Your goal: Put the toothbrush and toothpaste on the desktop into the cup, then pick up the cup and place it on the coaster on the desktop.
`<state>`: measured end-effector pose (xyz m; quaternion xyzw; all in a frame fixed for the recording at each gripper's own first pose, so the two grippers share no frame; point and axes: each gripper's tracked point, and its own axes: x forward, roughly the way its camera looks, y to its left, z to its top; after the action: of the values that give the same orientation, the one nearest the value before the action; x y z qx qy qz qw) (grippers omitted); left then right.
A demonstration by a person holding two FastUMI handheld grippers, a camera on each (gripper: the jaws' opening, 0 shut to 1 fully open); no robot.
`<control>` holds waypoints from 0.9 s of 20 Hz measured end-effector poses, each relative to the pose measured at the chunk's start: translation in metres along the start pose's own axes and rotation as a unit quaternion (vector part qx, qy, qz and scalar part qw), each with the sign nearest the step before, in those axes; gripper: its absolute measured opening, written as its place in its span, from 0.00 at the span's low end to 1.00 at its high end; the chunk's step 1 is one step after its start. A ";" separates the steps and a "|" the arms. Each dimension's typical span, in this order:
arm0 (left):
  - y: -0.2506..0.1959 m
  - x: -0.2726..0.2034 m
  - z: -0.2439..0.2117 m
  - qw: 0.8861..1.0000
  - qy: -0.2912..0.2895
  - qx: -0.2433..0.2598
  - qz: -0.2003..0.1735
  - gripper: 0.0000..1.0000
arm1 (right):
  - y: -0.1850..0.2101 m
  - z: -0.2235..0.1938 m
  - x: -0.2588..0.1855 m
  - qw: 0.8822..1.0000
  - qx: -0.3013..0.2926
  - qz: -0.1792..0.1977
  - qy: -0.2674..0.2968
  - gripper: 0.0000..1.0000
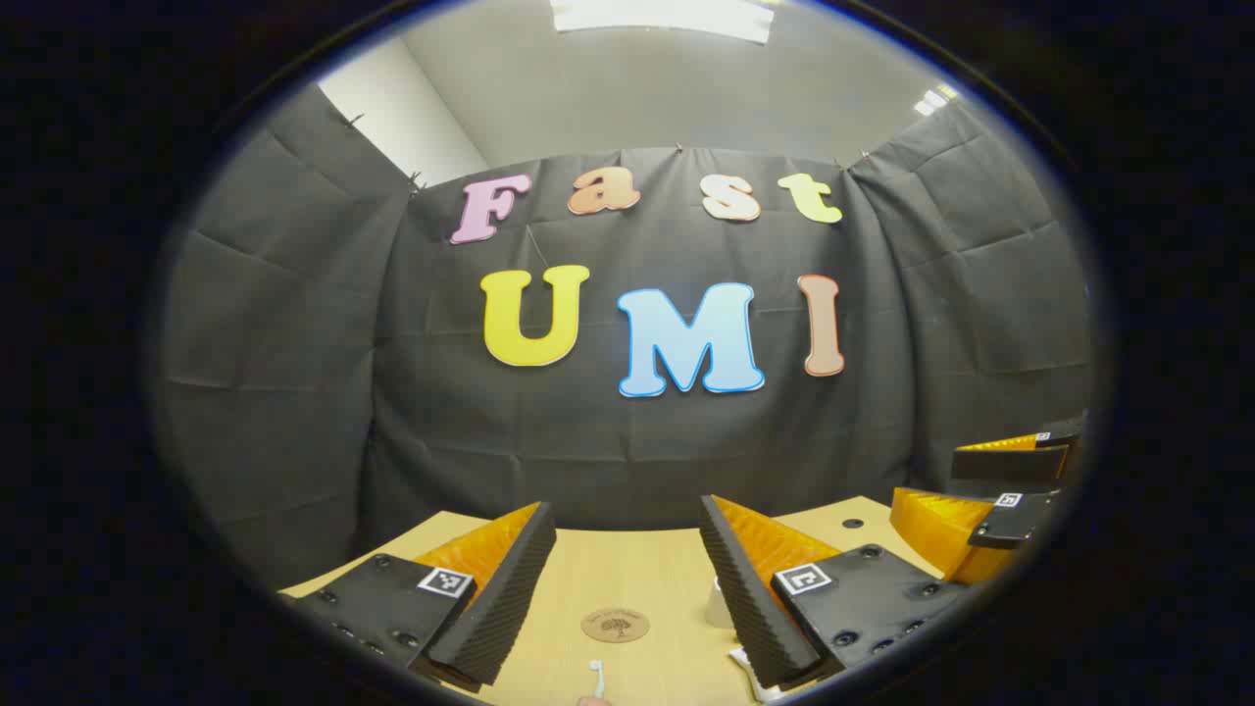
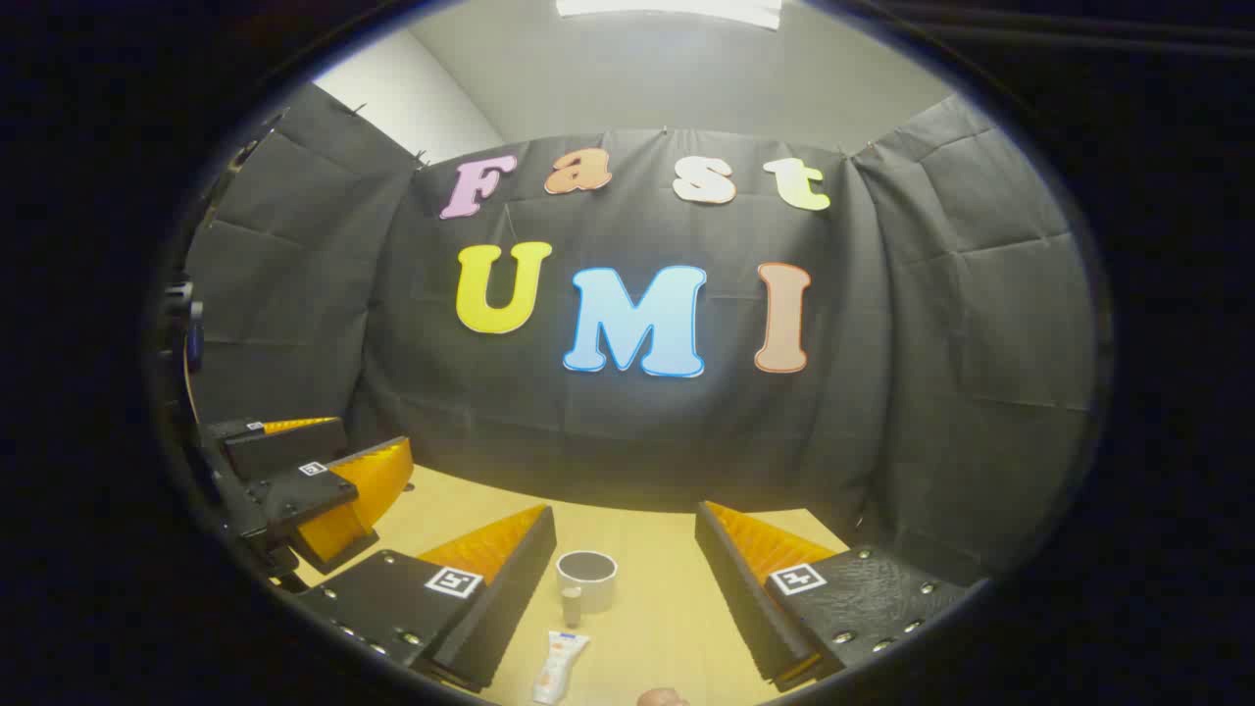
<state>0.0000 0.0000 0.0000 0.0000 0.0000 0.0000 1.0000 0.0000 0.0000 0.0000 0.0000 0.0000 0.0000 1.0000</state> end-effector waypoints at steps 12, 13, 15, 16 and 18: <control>-0.001 0.007 -0.015 0.999 0.032 -0.008 -0.003 0.98 | -0.005 -0.022 0.011 0.999 0.001 -0.002 0.039 0.91; 0.000 0.007 -0.017 0.999 0.034 -0.008 -0.002 0.94 | -0.004 -0.022 0.011 0.999 -0.002 0.001 0.041 0.91; 0.002 0.007 -0.018 0.999 0.037 -0.009 0.001 0.94 | -0.003 -0.023 0.012 0.999 -0.008 0.004 0.042 0.91; 0.002 0.008 -0.019 0.999 0.039 -0.011 0.000 0.98 | 0.000 -0.024 0.013 0.999 -0.010 0.008 0.043 0.91; 0.001 0.008 -0.026 0.999 0.050 -0.015 -0.002 0.96 | 0.005 -0.029 0.015 0.999 -0.012 0.019 0.050 0.91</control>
<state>0.0079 0.0008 -0.0263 -0.0148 0.0501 -0.0021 0.9986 0.0154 0.0055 -0.0289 -0.0116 0.0495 0.0189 0.9985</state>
